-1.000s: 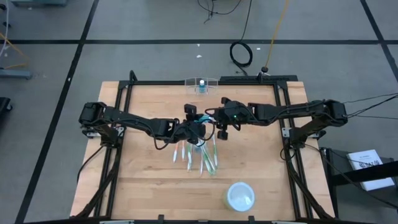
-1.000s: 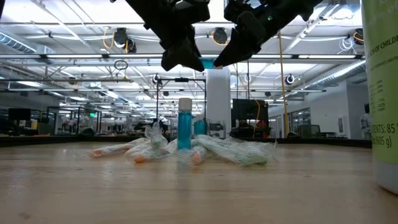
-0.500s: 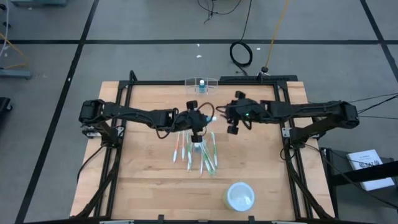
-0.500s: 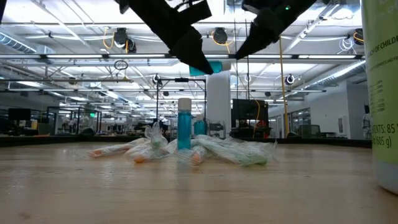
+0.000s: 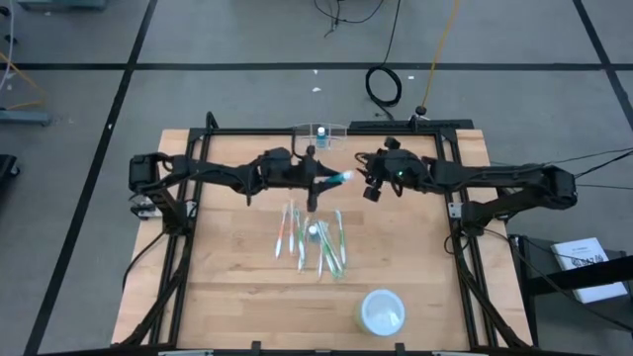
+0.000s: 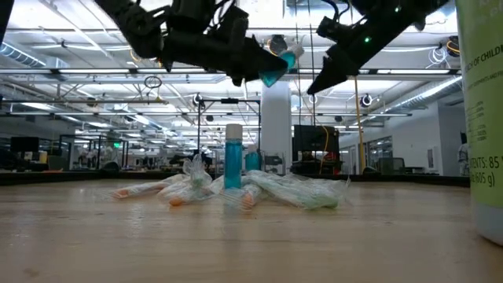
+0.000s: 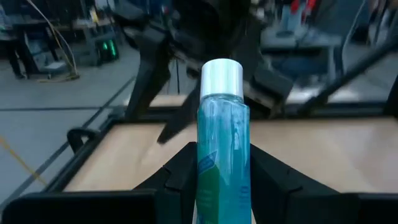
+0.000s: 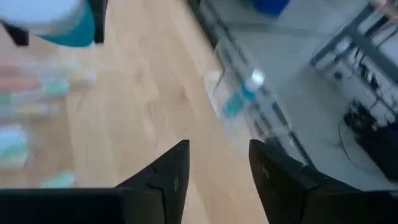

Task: Pick & Place toothbrushing station
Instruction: Put the blue mouthwash into the transparent organizer

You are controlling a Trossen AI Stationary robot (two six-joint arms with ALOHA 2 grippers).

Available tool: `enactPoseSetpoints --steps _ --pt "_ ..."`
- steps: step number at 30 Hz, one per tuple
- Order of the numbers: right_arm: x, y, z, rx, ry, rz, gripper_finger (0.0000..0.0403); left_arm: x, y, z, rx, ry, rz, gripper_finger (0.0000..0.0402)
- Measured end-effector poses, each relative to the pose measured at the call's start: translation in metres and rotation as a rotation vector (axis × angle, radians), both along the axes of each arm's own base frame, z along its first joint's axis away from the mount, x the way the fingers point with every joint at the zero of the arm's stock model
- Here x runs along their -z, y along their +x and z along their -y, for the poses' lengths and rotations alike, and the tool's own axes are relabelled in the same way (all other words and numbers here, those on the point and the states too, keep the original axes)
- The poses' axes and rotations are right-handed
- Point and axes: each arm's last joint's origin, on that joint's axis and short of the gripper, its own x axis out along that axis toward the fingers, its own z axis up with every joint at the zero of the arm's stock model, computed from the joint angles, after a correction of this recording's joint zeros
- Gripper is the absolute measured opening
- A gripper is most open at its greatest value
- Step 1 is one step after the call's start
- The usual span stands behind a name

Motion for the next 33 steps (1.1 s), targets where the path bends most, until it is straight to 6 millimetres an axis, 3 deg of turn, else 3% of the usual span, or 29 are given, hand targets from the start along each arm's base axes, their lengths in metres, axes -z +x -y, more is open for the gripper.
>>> enactPoseSetpoints --steps 8,15,33 --pt "0.013 0.000 0.004 -0.247 -0.012 0.323 0.0204 0.007 -0.014 -0.021 0.022 -0.105 0.063 0.0112" --pt "0.013 0.000 -0.003 -0.408 0.036 0.519 0.0234 0.008 -0.014 -0.022 0.062 -0.129 0.052 0.0112" --pt "0.016 0.007 -0.006 -0.483 0.062 0.555 0.0165 0.008 -0.011 -0.009 0.106 -0.124 0.049 0.0113"
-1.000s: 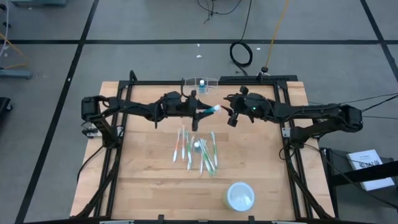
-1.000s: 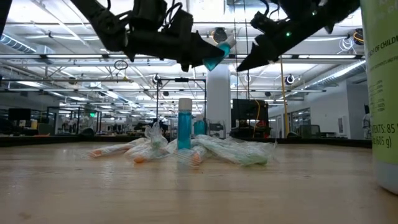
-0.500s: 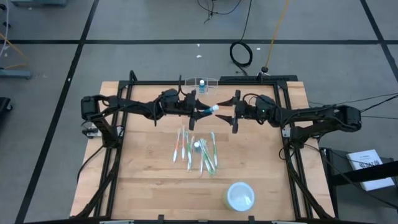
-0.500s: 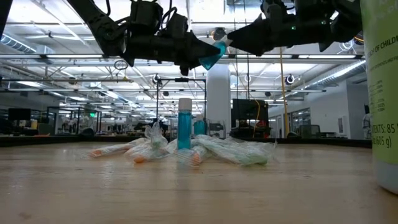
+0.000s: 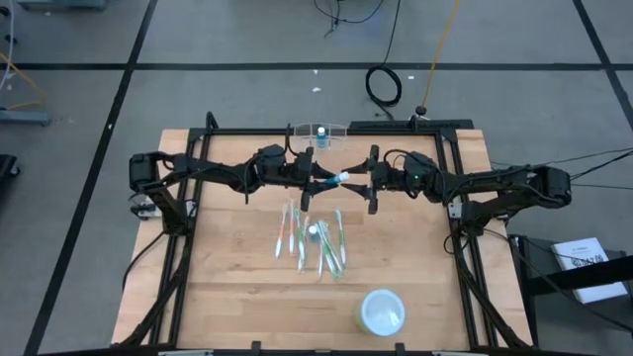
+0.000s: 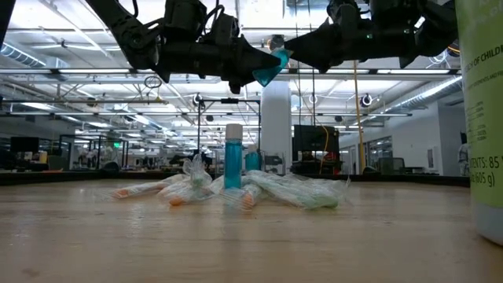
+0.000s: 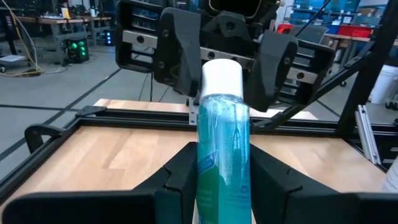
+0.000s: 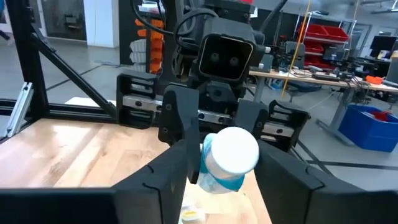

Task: Pick & Place toothbrushing station
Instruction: Put the blue mouthwash into the transparent organizer

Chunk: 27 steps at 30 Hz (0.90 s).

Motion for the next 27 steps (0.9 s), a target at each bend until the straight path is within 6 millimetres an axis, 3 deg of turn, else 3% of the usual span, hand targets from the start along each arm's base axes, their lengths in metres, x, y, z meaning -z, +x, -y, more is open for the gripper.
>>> enactPoseSetpoints --steps 13,27 --pt "-0.0008 -0.0001 -0.0002 -0.011 0.001 0.008 0.0096 -0.0005 0.0001 0.0003 0.004 0.006 0.006 0.0113" --pt "-0.0006 -0.0001 -0.0002 -0.009 0.000 0.005 0.0090 -0.0002 0.0009 0.0023 -0.021 0.010 0.003 0.0117"
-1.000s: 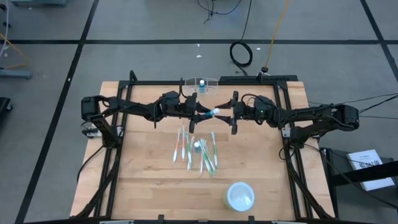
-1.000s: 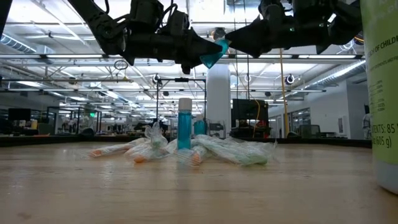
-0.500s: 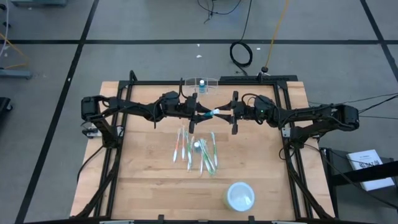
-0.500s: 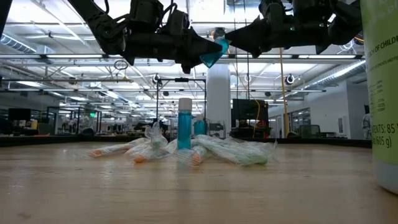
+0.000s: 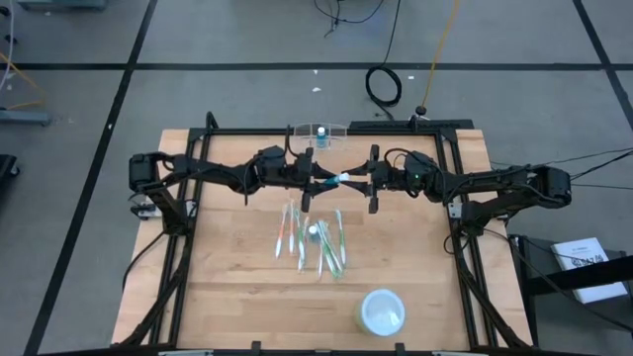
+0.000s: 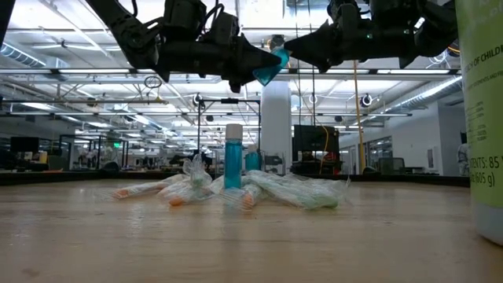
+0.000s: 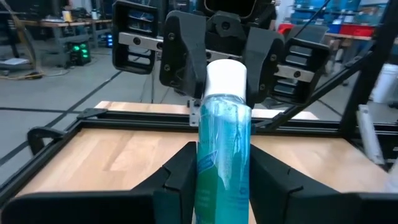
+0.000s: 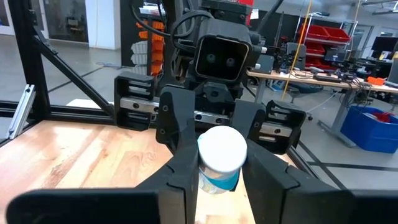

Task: Pick & Place toothbrushing station
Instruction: Put the blue mouthwash into the transparent organizer

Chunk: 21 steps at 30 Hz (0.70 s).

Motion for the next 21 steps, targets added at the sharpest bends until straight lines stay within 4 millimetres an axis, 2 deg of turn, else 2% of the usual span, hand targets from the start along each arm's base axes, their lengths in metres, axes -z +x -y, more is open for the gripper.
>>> enactPoseSetpoints --steps 3,10,15,21 --pt "0.001 0.000 0.000 0.006 -0.003 -0.011 0.0090 0.001 0.001 0.003 -0.055 0.014 -0.006 0.0144" --pt "0.004 0.000 0.003 0.037 0.029 -0.036 0.0090 -0.001 0.001 0.006 -0.122 0.054 -0.017 0.0261" --pt "0.005 -0.003 0.012 0.077 0.081 -0.043 0.0089 -0.018 -0.011 0.006 -0.189 0.115 -0.051 0.0319" --pt "-0.004 -0.003 0.026 0.150 0.129 -0.029 0.0089 -0.054 -0.040 0.008 -0.346 0.204 -0.088 0.0354"
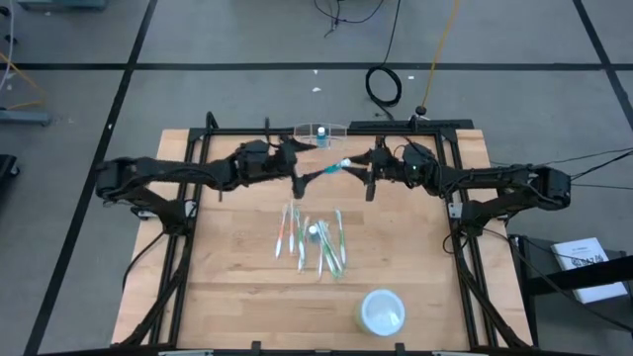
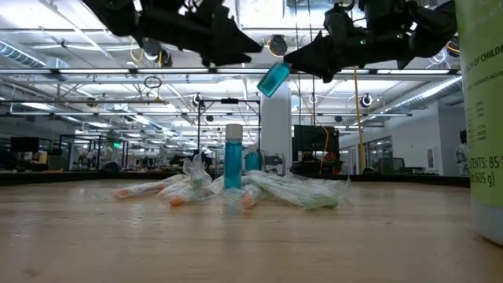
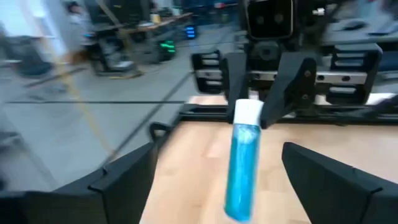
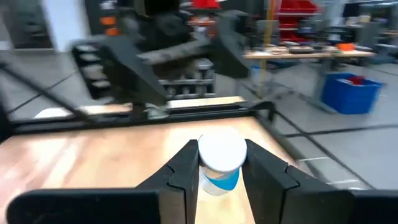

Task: Pick & Place toothbrushing station
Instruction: Put the blue mouthwash into the transparent organizer

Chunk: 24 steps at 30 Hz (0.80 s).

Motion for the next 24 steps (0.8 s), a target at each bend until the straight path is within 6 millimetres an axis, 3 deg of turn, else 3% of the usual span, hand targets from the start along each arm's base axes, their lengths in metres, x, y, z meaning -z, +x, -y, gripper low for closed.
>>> enactPoseSetpoints --steps 4,10,18,24 --pt "-0.020 0.008 0.015 0.077 -0.020 -0.049 0.0089 -0.021 -0.023 0.003 -0.075 0.024 -0.013 0.0364" --pt "-0.043 0.038 0.054 0.159 -0.017 -0.144 0.0089 -0.039 -0.050 0.007 -0.160 0.028 -0.042 0.0365" --pt "-0.032 0.089 0.109 0.228 0.055 -0.277 0.0089 -0.036 -0.057 0.007 -0.208 0.014 -0.105 0.0364" --pt "-0.006 0.107 0.134 0.305 0.100 -0.332 0.0094 -0.028 -0.056 0.007 -0.209 -0.001 -0.171 0.0361"
